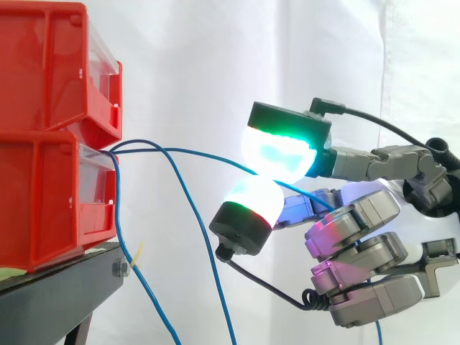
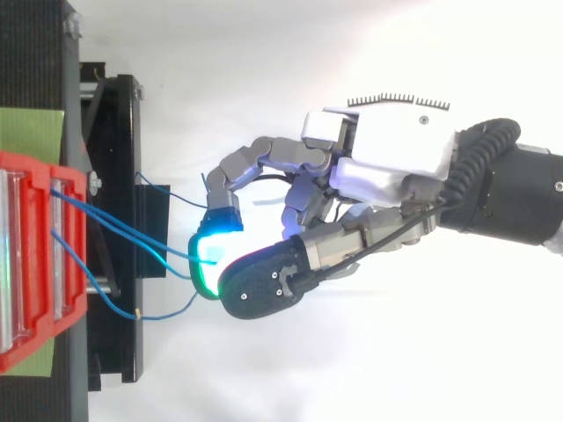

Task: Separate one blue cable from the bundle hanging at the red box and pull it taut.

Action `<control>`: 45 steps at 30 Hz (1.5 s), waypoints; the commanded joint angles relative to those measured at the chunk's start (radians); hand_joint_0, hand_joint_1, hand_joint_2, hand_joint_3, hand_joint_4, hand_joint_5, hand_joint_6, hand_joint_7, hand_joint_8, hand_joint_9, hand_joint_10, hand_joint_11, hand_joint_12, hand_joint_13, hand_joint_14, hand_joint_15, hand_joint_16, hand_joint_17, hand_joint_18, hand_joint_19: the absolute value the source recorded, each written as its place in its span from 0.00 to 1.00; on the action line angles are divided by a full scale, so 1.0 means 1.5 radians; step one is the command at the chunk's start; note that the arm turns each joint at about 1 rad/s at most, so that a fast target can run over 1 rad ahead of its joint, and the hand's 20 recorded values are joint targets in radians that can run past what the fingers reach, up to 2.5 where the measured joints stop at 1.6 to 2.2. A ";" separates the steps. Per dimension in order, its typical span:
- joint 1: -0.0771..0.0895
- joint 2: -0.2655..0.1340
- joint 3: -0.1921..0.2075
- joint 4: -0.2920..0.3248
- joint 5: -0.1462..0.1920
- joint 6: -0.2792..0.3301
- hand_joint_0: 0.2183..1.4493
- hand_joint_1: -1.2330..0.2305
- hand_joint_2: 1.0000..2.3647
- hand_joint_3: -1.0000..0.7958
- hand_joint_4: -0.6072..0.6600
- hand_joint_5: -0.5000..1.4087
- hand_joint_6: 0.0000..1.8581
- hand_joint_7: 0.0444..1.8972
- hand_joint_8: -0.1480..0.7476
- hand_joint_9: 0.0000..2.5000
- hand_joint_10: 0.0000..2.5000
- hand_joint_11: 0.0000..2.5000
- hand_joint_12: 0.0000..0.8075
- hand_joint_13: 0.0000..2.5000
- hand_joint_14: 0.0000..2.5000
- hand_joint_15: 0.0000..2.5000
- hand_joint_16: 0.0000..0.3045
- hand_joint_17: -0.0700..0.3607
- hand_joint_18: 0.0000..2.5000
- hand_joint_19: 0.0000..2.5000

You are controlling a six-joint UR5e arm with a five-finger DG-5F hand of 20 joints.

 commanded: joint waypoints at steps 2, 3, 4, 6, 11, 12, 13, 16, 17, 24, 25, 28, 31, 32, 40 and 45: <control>-0.001 0.000 0.000 0.001 0.000 -0.005 0.39 0.33 0.01 0.43 0.47 0.18 0.52 0.56 0.49 0.52 0.28 0.59 0.43 0.43 0.92 0.57 0.10 0.33 0.56 0.70; 0.000 0.000 0.000 0.001 0.000 -0.005 0.39 0.33 0.01 0.42 0.47 0.18 0.52 0.56 0.49 0.52 0.28 0.59 0.43 0.43 0.93 0.56 0.11 0.33 0.56 0.71; 0.000 0.000 0.000 0.001 0.000 -0.005 0.39 0.33 0.01 0.42 0.47 0.18 0.52 0.56 0.49 0.52 0.29 0.59 0.43 0.43 0.93 0.56 0.11 0.33 0.56 0.72; 0.000 -0.001 0.000 0.001 0.000 -0.005 0.39 0.33 0.01 0.42 0.47 0.18 0.52 0.56 0.49 0.52 0.29 0.59 0.43 0.42 0.93 0.56 0.11 0.33 0.56 0.72; 0.000 0.000 0.000 0.001 0.000 -0.005 0.39 0.33 0.01 0.42 0.47 0.18 0.52 0.55 0.49 0.52 0.30 0.59 0.43 0.42 0.94 0.56 0.10 0.33 0.56 0.72; 0.000 0.000 0.000 0.001 0.000 -0.005 0.39 0.33 0.01 0.42 0.47 0.18 0.52 0.55 0.49 0.52 0.30 0.58 0.43 0.42 0.94 0.56 0.10 0.32 0.56 0.72; 0.000 0.000 0.000 0.001 0.000 -0.005 0.39 0.33 0.01 0.42 0.47 0.18 0.52 0.56 0.49 0.52 0.30 0.58 0.43 0.42 0.94 0.56 0.10 0.33 0.56 0.72; -0.001 0.000 0.000 0.001 0.000 -0.005 0.39 0.33 0.01 0.43 0.47 0.18 0.52 0.55 0.50 0.52 0.31 0.57 0.42 0.42 0.94 0.56 0.10 0.33 0.56 0.72; 0.000 0.000 0.000 0.001 0.000 -0.005 0.39 0.33 0.01 0.43 0.48 0.18 0.52 0.55 0.49 0.52 0.31 0.58 0.42 0.42 0.94 0.56 0.10 0.33 0.56 0.72; 0.000 0.000 0.000 0.001 0.000 -0.005 0.39 0.33 0.01 0.43 0.48 0.18 0.52 0.56 0.49 0.52 0.31 0.57 0.41 0.42 0.95 0.56 0.10 0.33 0.56 0.71; 0.000 -0.001 0.000 0.001 0.000 -0.005 0.39 0.33 0.01 0.43 0.47 0.19 0.52 0.55 0.49 0.52 0.31 0.57 0.41 0.42 0.95 0.56 0.10 0.33 0.56 0.72; -0.001 -0.001 0.000 0.001 0.000 -0.005 0.39 0.33 0.01 0.42 0.47 0.19 0.52 0.56 0.49 0.52 0.31 0.57 0.41 0.42 0.95 0.56 0.10 0.33 0.57 0.71; 0.000 -0.001 0.000 0.001 0.000 -0.005 0.39 0.33 0.01 0.42 0.47 0.19 0.52 0.55 0.50 0.52 0.28 0.58 0.42 0.42 0.95 0.56 0.11 0.33 0.57 0.71; 0.000 -0.001 0.000 0.001 0.000 -0.005 0.39 0.33 0.01 0.42 0.47 0.19 0.52 0.55 0.49 0.51 0.28 0.58 0.42 0.42 0.95 0.56 0.11 0.33 0.57 0.71; 0.000 0.000 0.000 0.001 0.000 -0.005 0.39 0.33 0.01 0.43 0.47 0.19 0.52 0.55 0.49 0.52 0.28 0.58 0.41 0.42 0.95 0.56 0.11 0.33 0.57 0.71; 0.000 0.000 0.000 0.001 0.000 -0.005 0.39 0.33 0.01 0.43 0.47 0.19 0.52 0.55 0.50 0.52 0.28 0.58 0.42 0.42 0.94 0.56 0.11 0.33 0.56 0.70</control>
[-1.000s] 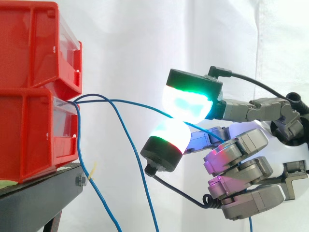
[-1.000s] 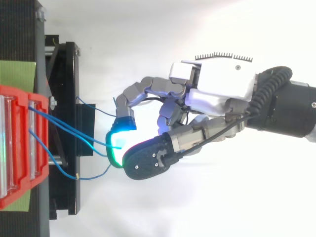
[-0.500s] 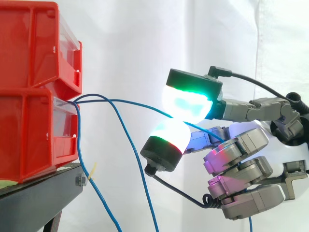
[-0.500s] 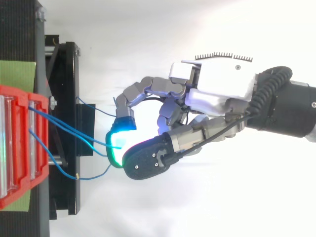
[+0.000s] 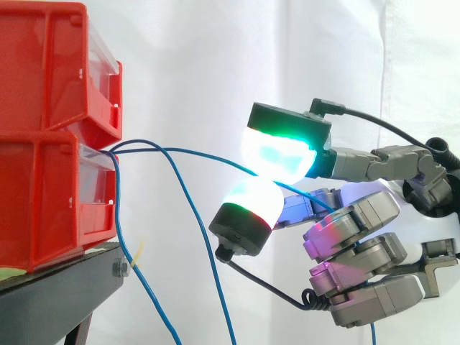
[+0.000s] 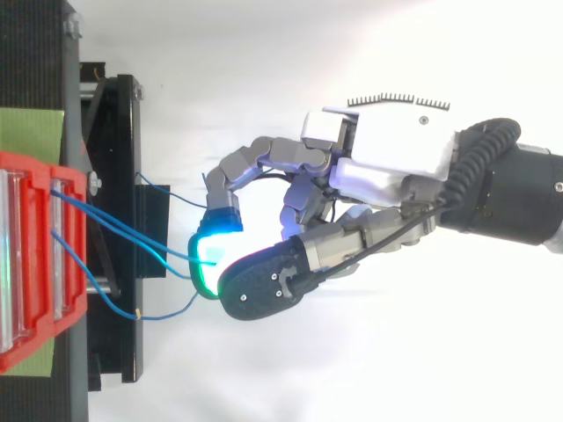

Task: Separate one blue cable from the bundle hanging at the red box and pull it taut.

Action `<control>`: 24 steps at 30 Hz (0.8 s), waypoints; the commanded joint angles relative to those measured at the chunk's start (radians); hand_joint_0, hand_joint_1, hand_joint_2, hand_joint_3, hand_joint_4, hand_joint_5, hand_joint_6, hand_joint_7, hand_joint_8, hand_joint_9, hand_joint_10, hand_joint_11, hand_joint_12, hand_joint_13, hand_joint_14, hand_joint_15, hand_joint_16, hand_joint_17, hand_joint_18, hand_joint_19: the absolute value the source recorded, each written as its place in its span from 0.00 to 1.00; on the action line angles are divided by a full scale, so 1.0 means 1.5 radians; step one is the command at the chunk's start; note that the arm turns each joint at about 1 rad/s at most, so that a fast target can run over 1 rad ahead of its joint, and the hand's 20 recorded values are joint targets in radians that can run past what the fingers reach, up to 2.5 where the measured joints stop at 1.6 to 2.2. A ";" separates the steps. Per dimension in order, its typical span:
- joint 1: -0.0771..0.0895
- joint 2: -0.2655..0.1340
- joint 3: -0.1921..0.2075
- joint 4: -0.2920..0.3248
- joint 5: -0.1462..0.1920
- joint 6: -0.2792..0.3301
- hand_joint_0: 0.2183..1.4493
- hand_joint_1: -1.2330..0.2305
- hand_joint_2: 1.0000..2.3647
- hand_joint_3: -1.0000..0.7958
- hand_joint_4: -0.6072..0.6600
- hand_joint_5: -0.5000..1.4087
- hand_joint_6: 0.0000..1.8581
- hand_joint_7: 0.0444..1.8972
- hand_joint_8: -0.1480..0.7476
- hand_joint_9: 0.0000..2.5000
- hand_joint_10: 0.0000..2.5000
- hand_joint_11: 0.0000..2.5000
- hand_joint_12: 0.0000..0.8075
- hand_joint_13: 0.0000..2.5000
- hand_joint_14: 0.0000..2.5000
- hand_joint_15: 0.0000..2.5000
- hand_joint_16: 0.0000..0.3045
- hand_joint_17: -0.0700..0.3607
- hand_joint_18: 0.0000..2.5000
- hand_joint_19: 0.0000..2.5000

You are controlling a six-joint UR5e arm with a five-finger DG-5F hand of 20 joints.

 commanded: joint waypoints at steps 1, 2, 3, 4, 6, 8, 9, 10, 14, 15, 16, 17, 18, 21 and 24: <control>-0.001 0.001 0.000 0.000 0.000 0.000 0.39 0.33 0.01 0.43 0.47 0.19 0.52 0.55 0.50 0.52 0.27 0.58 0.41 0.42 0.93 0.55 0.11 0.34 0.56 0.69; -0.001 0.001 -0.001 0.000 0.000 0.000 0.39 0.33 0.01 0.43 0.47 0.19 0.52 0.55 0.50 0.52 0.27 0.58 0.41 0.42 0.93 0.55 0.11 0.33 0.56 0.69; 0.000 0.001 -0.001 0.000 0.000 0.000 0.39 0.33 0.01 0.43 0.48 0.19 0.52 0.55 0.50 0.52 0.27 0.58 0.42 0.42 0.92 0.55 0.11 0.33 0.56 0.69; 0.000 0.001 -0.001 0.000 0.000 0.000 0.39 0.33 0.01 0.43 0.48 0.19 0.52 0.55 0.50 0.52 0.27 0.58 0.42 0.42 0.92 0.55 0.11 0.34 0.56 0.69; 0.000 0.001 0.000 0.000 0.000 0.000 0.39 0.33 0.01 0.42 0.47 0.19 0.52 0.55 0.49 0.52 0.27 0.58 0.42 0.43 0.92 0.54 0.11 0.33 0.56 0.69; 0.000 0.001 -0.001 0.000 0.000 0.000 0.39 0.33 0.01 0.43 0.47 0.19 0.52 0.55 0.49 0.52 0.27 0.58 0.42 0.43 0.91 0.55 0.11 0.34 0.56 0.69; 0.000 0.001 -0.001 0.000 0.000 0.000 0.39 0.33 0.01 0.43 0.47 0.19 0.52 0.55 0.49 0.52 0.27 0.58 0.42 0.43 0.91 0.55 0.11 0.34 0.55 0.69; 0.000 0.001 -0.001 -0.001 0.000 0.000 0.39 0.33 0.01 0.42 0.47 0.19 0.52 0.55 0.49 0.52 0.26 0.58 0.42 0.43 0.91 0.55 0.11 0.34 0.55 0.69; 0.000 -0.001 -0.001 0.000 0.000 0.000 0.39 0.33 0.01 0.42 0.48 0.19 0.52 0.55 0.49 0.52 0.26 0.58 0.42 0.43 0.90 0.55 0.11 0.34 0.55 0.69; 0.000 -0.001 -0.001 0.000 0.000 0.000 0.39 0.33 0.01 0.42 0.47 0.19 0.52 0.55 0.50 0.52 0.26 0.57 0.41 0.42 0.90 0.55 0.11 0.34 0.55 0.69; 0.000 0.001 -0.001 0.000 0.000 0.000 0.39 0.33 0.01 0.42 0.47 0.19 0.52 0.55 0.50 0.52 0.26 0.58 0.42 0.43 0.90 0.55 0.11 0.34 0.55 0.69; 0.000 0.001 -0.001 0.000 0.000 0.000 0.39 0.33 0.01 0.42 0.47 0.19 0.52 0.55 0.50 0.52 0.26 0.58 0.42 0.42 0.90 0.55 0.11 0.34 0.55 0.68; 0.000 0.001 -0.001 0.000 0.000 0.000 0.39 0.33 0.01 0.42 0.47 0.19 0.52 0.55 0.50 0.52 0.26 0.58 0.42 0.42 0.90 0.55 0.11 0.34 0.55 0.69; 0.000 0.001 -0.001 0.000 0.000 0.000 0.39 0.33 0.01 0.42 0.47 0.19 0.52 0.55 0.49 0.52 0.26 0.58 0.42 0.42 0.90 0.54 0.11 0.33 0.55 0.70; 0.000 0.001 -0.001 0.000 0.000 0.000 0.39 0.33 0.01 0.42 0.47 0.19 0.52 0.55 0.49 0.52 0.25 0.59 0.42 0.42 0.90 0.55 0.11 0.33 0.55 0.70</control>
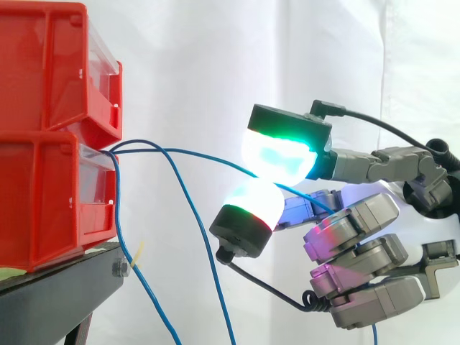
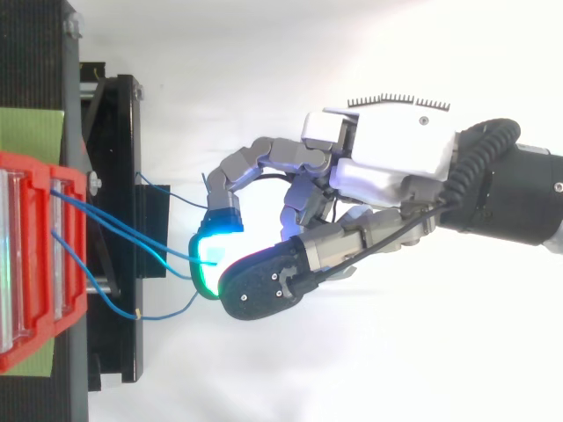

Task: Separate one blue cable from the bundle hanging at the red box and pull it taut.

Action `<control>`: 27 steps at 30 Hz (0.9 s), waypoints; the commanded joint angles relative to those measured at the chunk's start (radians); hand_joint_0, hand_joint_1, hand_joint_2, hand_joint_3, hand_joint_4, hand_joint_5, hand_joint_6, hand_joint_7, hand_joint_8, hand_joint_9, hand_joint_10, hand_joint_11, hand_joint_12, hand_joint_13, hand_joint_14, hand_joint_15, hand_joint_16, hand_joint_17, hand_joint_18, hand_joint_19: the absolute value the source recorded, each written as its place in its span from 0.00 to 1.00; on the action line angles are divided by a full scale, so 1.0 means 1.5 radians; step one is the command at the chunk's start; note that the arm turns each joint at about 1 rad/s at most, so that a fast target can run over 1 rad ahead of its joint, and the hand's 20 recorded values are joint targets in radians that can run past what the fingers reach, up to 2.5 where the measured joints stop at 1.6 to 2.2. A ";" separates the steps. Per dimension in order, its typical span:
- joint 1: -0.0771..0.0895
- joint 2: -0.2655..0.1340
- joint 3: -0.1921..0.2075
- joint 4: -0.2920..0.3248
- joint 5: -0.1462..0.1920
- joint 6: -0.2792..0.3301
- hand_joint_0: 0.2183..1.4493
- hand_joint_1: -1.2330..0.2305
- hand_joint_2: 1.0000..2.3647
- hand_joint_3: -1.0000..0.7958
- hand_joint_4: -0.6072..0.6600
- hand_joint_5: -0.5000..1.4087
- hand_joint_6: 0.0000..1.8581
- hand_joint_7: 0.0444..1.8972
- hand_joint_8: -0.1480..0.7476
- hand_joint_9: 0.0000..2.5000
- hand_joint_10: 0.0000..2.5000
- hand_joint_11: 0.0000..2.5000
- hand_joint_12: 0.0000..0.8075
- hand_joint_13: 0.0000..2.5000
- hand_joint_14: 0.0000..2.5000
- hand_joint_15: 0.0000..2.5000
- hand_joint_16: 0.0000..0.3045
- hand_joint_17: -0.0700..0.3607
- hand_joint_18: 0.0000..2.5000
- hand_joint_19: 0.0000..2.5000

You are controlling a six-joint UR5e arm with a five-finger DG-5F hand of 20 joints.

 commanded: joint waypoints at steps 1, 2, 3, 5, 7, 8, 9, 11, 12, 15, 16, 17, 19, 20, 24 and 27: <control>0.000 0.000 0.000 0.000 0.000 0.000 0.39 0.33 0.01 0.42 0.48 0.19 0.52 0.55 0.50 0.52 0.25 0.59 0.42 0.42 0.91 0.54 0.11 0.33 0.55 0.70; 0.000 0.000 0.000 0.000 0.000 0.000 0.39 0.33 0.01 0.42 0.48 0.19 0.52 0.55 0.49 0.52 0.25 0.58 0.42 0.42 0.91 0.54 0.11 0.34 0.55 0.69; 0.000 -0.001 0.000 0.000 0.000 0.000 0.39 0.33 0.01 0.42 0.47 0.19 0.52 0.55 0.49 0.52 0.25 0.58 0.42 0.42 0.91 0.54 0.11 0.33 0.55 0.69; 0.000 0.000 0.000 0.000 0.000 -0.001 0.39 0.33 0.01 0.42 0.48 0.19 0.52 0.55 0.50 0.52 0.25 0.58 0.42 0.42 0.91 0.54 0.11 0.33 0.55 0.69; 0.000 0.000 0.000 0.000 0.000 0.000 0.39 0.32 0.01 0.42 0.47 0.19 0.52 0.55 0.50 0.52 0.25 0.58 0.42 0.42 0.91 0.54 0.11 0.34 0.55 0.69; 0.000 0.000 0.000 0.000 0.000 0.000 0.39 0.32 0.01 0.42 0.47 0.19 0.52 0.55 0.50 0.52 0.25 0.58 0.42 0.42 0.91 0.53 0.11 0.34 0.55 0.69; 0.000 0.000 0.000 0.000 0.000 0.000 0.39 0.32 0.01 0.42 0.48 0.19 0.52 0.55 0.49 0.52 0.25 0.59 0.42 0.42 0.91 0.54 0.11 0.34 0.55 0.69; 0.000 0.000 0.000 0.000 0.000 0.000 0.39 0.32 0.01 0.42 0.48 0.19 0.52 0.55 0.50 0.52 0.25 0.59 0.42 0.42 0.91 0.54 0.11 0.33 0.54 0.69; 0.000 0.000 0.000 0.000 0.000 0.000 0.39 0.32 0.01 0.42 0.48 0.19 0.52 0.55 0.49 0.52 0.25 0.58 0.42 0.42 0.91 0.54 0.11 0.33 0.54 0.69; 0.000 0.000 0.000 0.000 0.000 0.000 0.39 0.32 0.01 0.42 0.48 0.19 0.52 0.56 0.50 0.52 0.25 0.59 0.42 0.42 0.91 0.53 0.10 0.33 0.54 0.69; 0.001 0.000 0.000 0.000 0.000 0.000 0.39 0.32 0.01 0.43 0.48 0.19 0.52 0.55 0.49 0.52 0.25 0.59 0.42 0.42 0.91 0.54 0.11 0.33 0.54 0.69; 0.000 0.000 0.000 0.000 0.000 0.000 0.39 0.32 0.01 0.42 0.48 0.19 0.52 0.55 0.49 0.52 0.25 0.59 0.42 0.42 0.91 0.54 0.11 0.34 0.54 0.69; 0.001 0.000 0.000 0.000 0.000 0.000 0.39 0.32 0.01 0.42 0.48 0.19 0.52 0.55 0.50 0.52 0.24 0.58 0.42 0.42 0.91 0.54 0.11 0.33 0.54 0.70; 0.001 0.000 0.000 0.000 0.000 0.000 0.39 0.32 0.01 0.43 0.47 0.19 0.52 0.55 0.50 0.52 0.24 0.58 0.42 0.42 0.91 0.54 0.11 0.33 0.54 0.70; 0.001 -0.001 0.000 0.000 0.000 0.000 0.39 0.32 0.01 0.42 0.48 0.19 0.52 0.55 0.50 0.53 0.24 0.59 0.42 0.42 0.91 0.54 0.11 0.34 0.54 0.70; 0.002 0.000 0.000 0.000 0.000 0.000 0.39 0.32 0.01 0.42 0.48 0.19 0.52 0.56 0.49 0.53 0.23 0.59 0.41 0.42 0.91 0.54 0.11 0.33 0.54 0.69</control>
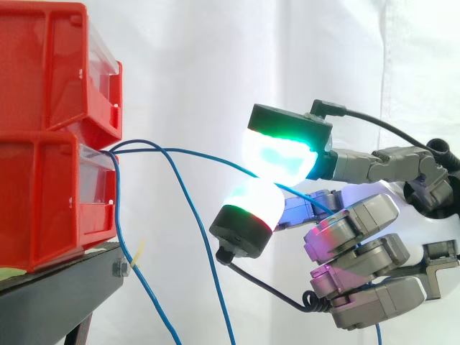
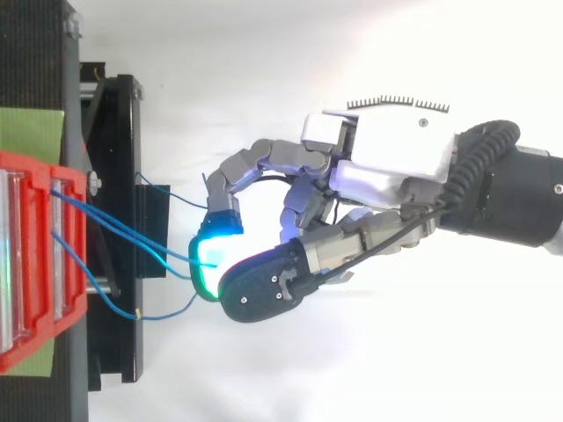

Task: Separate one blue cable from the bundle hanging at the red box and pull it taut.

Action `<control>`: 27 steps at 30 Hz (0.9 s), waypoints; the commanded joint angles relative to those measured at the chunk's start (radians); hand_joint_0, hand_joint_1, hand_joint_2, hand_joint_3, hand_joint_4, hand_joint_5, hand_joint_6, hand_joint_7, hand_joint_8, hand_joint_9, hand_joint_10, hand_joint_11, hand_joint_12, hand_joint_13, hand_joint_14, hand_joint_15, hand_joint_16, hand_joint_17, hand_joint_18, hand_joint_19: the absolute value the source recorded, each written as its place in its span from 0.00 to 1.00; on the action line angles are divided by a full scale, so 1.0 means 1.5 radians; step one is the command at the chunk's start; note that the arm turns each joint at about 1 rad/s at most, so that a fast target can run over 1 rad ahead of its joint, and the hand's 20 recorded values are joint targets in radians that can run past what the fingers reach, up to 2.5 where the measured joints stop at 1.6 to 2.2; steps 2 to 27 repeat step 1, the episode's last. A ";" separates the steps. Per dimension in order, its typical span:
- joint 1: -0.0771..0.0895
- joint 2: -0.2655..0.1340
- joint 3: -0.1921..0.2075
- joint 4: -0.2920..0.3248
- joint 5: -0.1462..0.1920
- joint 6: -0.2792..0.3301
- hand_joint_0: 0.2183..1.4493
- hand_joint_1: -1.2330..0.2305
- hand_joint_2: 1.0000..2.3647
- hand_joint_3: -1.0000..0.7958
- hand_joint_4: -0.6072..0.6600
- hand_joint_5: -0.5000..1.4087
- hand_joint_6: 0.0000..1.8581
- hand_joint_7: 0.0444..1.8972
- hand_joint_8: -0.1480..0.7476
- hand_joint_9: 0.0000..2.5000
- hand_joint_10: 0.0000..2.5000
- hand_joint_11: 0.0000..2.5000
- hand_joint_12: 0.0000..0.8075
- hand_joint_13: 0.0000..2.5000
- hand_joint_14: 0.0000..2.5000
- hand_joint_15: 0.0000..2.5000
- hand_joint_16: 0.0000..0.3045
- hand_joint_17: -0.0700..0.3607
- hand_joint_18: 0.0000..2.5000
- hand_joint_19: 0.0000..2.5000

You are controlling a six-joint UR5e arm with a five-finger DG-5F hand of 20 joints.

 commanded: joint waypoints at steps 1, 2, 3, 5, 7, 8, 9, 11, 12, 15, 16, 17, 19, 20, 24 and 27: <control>0.001 0.000 0.000 0.000 0.000 0.000 0.39 0.32 0.01 0.42 0.48 0.19 0.52 0.56 0.50 0.53 0.23 0.59 0.42 0.42 0.91 0.54 0.11 0.33 0.54 0.69; 0.001 0.000 0.000 0.000 0.000 0.000 0.39 0.32 0.01 0.42 0.48 0.19 0.52 0.56 0.50 0.53 0.23 0.59 0.42 0.42 0.91 0.54 0.11 0.33 0.54 0.69; 0.001 0.000 0.000 0.000 0.000 0.000 0.39 0.32 0.01 0.42 0.48 0.19 0.52 0.56 0.50 0.53 0.23 0.59 0.42 0.42 0.91 0.54 0.11 0.33 0.54 0.69; 0.001 0.000 0.000 0.000 0.000 0.000 0.39 0.32 0.01 0.42 0.48 0.19 0.52 0.56 0.50 0.53 0.23 0.59 0.42 0.42 0.91 0.54 0.11 0.33 0.54 0.69; 0.001 0.000 0.000 0.000 0.000 0.000 0.39 0.32 0.01 0.42 0.48 0.19 0.52 0.56 0.50 0.53 0.23 0.59 0.42 0.42 0.91 0.54 0.11 0.33 0.54 0.69; 0.001 0.000 0.000 0.000 0.000 0.000 0.39 0.32 0.01 0.42 0.48 0.19 0.52 0.56 0.50 0.53 0.23 0.59 0.42 0.42 0.91 0.54 0.11 0.33 0.54 0.69; 0.001 0.000 0.000 0.000 0.000 0.000 0.39 0.32 0.01 0.42 0.48 0.19 0.52 0.56 0.50 0.53 0.23 0.59 0.42 0.42 0.91 0.54 0.11 0.33 0.54 0.69; 0.001 0.000 0.000 0.000 0.000 0.000 0.39 0.32 0.01 0.42 0.48 0.19 0.52 0.56 0.50 0.53 0.23 0.59 0.42 0.42 0.91 0.54 0.11 0.33 0.54 0.69; 0.001 0.000 0.000 0.000 0.000 0.000 0.39 0.32 0.01 0.42 0.48 0.19 0.52 0.56 0.50 0.53 0.23 0.59 0.42 0.42 0.91 0.54 0.11 0.33 0.54 0.69; 0.001 0.000 0.000 0.000 0.000 0.000 0.39 0.32 0.01 0.42 0.48 0.19 0.52 0.56 0.50 0.53 0.23 0.59 0.42 0.42 0.91 0.54 0.11 0.33 0.54 0.69; 0.001 0.000 0.000 0.000 0.000 0.000 0.39 0.32 0.01 0.42 0.48 0.19 0.52 0.56 0.50 0.53 0.23 0.59 0.42 0.42 0.91 0.54 0.11 0.33 0.54 0.69; 0.001 0.000 0.000 0.000 0.000 0.000 0.39 0.32 0.01 0.42 0.48 0.19 0.52 0.56 0.50 0.53 0.23 0.59 0.42 0.42 0.91 0.54 0.11 0.33 0.54 0.69; 0.001 0.000 0.000 0.000 0.000 0.000 0.39 0.32 0.01 0.42 0.48 0.19 0.52 0.56 0.50 0.53 0.23 0.59 0.42 0.42 0.91 0.54 0.11 0.33 0.54 0.69; 0.001 0.000 0.000 0.000 0.000 0.000 0.39 0.32 0.01 0.42 0.48 0.19 0.52 0.56 0.50 0.53 0.23 0.59 0.42 0.42 0.91 0.54 0.11 0.33 0.54 0.69; 0.001 0.000 0.000 0.000 0.000 0.000 0.39 0.32 0.01 0.42 0.48 0.19 0.52 0.56 0.50 0.53 0.23 0.59 0.42 0.42 0.91 0.54 0.11 0.33 0.54 0.69; 0.001 0.000 0.000 0.000 0.000 0.000 0.39 0.32 0.01 0.42 0.48 0.19 0.52 0.56 0.50 0.53 0.23 0.59 0.42 0.42 0.91 0.54 0.11 0.33 0.54 0.69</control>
